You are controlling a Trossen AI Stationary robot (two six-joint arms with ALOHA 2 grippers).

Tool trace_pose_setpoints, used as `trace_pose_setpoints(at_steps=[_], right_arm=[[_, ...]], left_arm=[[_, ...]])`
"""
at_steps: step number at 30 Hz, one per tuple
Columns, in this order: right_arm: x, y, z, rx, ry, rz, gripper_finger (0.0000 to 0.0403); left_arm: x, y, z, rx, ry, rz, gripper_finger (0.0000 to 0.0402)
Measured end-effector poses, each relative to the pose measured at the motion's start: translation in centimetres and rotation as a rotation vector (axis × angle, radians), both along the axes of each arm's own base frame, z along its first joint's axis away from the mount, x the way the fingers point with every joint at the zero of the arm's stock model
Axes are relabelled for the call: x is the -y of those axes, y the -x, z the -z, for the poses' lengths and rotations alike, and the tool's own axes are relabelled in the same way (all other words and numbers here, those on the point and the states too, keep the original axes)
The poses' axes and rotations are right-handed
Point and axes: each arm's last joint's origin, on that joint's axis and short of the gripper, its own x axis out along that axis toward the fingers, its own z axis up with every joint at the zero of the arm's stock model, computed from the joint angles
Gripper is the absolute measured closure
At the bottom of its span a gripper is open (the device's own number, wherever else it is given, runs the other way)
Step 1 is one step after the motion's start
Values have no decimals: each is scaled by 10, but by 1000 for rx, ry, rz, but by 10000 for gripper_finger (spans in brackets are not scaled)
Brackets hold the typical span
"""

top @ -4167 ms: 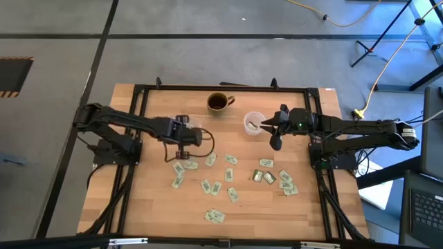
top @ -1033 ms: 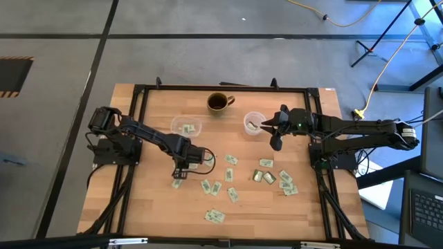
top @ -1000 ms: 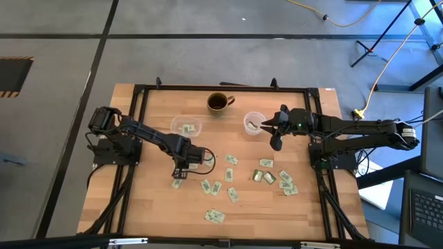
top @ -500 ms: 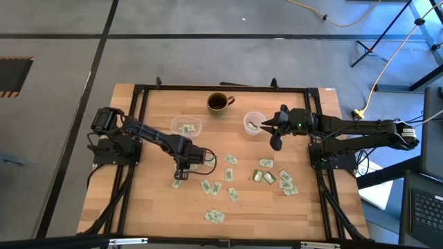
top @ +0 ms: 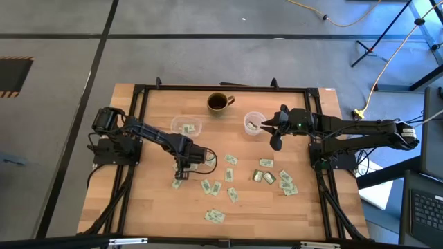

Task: Pick and place Stevia / Truvia into bins
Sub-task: Put the light green stevia packet into the left transparent container

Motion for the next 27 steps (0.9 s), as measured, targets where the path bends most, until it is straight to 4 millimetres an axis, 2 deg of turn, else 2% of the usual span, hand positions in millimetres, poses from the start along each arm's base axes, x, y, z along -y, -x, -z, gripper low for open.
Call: trace_pose_setpoints(at_steps=[4, 8, 13, 18, 22, 27], right_arm=[[0, 0, 0, 1, 0, 0, 315], [0, 0, 0, 0, 3, -2, 315], [0, 0, 0, 6, -16, 9, 315], [0, 0, 0, 7, -34, 19, 315], [1, 1, 2, -4, -51, 33, 315], [4, 5, 5, -45, -119, 95, 315]], left_arm=[[-2, 8, -10, -64, -25, -2, 399], [-7, 9, -35, 29, -57, 0, 399], [-24, 21, -63, 116, -110, -61, 399], [-50, 31, -86, 221, -261, -167, 400], [-73, 36, -93, 240, -297, -216, 399], [-101, 34, -85, 209, -309, -255, 399]])
